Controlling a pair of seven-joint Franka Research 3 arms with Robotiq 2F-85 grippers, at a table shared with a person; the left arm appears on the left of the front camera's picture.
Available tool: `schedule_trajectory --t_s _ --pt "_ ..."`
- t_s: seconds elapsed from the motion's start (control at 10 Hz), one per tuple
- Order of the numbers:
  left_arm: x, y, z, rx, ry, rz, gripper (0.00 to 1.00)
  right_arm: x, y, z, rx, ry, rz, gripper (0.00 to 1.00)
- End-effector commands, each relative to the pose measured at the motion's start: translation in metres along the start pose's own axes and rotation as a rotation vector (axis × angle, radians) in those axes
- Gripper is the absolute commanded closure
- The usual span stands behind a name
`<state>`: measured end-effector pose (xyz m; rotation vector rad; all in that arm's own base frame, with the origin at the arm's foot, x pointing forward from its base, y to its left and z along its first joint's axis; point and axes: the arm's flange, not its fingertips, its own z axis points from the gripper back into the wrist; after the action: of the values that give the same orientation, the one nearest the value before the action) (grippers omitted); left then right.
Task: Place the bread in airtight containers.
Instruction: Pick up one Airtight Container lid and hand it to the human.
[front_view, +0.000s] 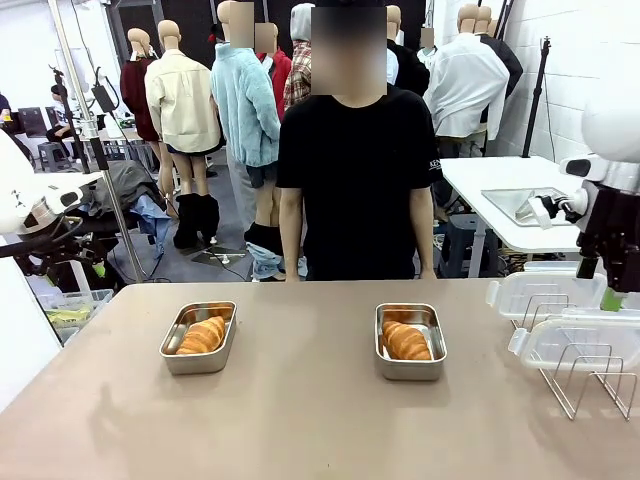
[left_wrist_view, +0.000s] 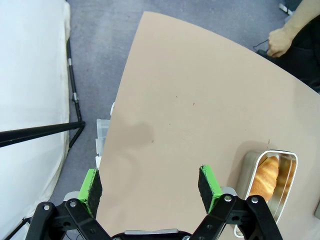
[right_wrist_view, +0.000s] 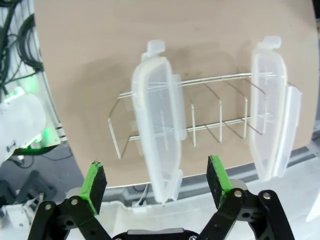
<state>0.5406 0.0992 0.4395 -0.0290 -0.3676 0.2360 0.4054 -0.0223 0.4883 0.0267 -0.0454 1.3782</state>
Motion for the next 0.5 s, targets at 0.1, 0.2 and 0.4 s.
schedule_trajectory --t_s 0.1,0.2,0.4 --pt "0.001 0.001 0.002 0.009 -0.008 -0.004 0.00 0.005 -0.007 -0.023 0.024 -0.016 -0.086 0.00" --pt "0.001 0.001 0.002 0.009 -0.008 -0.004 0.00 0.006 -0.005 -0.028 0.030 -0.014 -0.083 0.00" --pt "0.001 0.001 0.002 0.009 -0.008 -0.004 0.00 0.008 -0.009 -0.040 0.056 -0.008 -0.112 0.00"
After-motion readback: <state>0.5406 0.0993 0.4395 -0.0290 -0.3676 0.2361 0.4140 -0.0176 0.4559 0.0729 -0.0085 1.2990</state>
